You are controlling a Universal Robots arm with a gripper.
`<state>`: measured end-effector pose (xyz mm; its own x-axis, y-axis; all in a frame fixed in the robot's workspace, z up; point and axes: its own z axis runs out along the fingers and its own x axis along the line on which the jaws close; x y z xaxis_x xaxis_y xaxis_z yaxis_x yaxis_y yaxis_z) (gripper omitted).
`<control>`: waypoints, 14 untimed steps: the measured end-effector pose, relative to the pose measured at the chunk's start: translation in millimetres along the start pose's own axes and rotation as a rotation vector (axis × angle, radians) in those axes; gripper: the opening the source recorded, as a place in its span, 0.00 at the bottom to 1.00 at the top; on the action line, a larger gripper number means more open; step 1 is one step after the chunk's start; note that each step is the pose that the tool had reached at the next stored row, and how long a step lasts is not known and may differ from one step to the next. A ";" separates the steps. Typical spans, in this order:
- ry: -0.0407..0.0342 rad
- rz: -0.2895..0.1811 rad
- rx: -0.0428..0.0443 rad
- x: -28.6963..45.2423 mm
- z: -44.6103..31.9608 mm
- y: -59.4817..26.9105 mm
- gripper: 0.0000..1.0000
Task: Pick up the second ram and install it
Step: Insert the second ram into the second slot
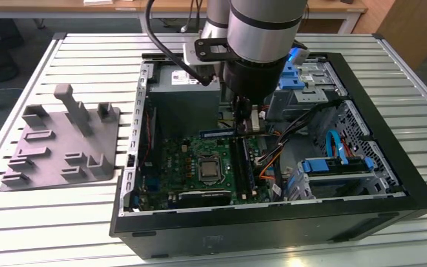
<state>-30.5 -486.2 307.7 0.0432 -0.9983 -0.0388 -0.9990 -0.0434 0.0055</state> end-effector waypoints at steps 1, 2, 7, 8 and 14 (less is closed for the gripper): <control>-0.0001 0.018 0.0007 0.0 0.1 0.0 0.14; -0.0002 0.036 0.0014 0.0 0.1 0.0 0.14; -0.0008 0.127 0.0049 0.0 0.7 0.0 0.14; -0.0010 0.145 0.0057 0.0 0.9 0.0 0.14; -0.0014 0.255 0.0098 0.1 1.5 0.0 0.14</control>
<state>-30.5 -486.2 306.2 -0.2100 -0.9769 -0.0389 -0.9777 0.2099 0.0055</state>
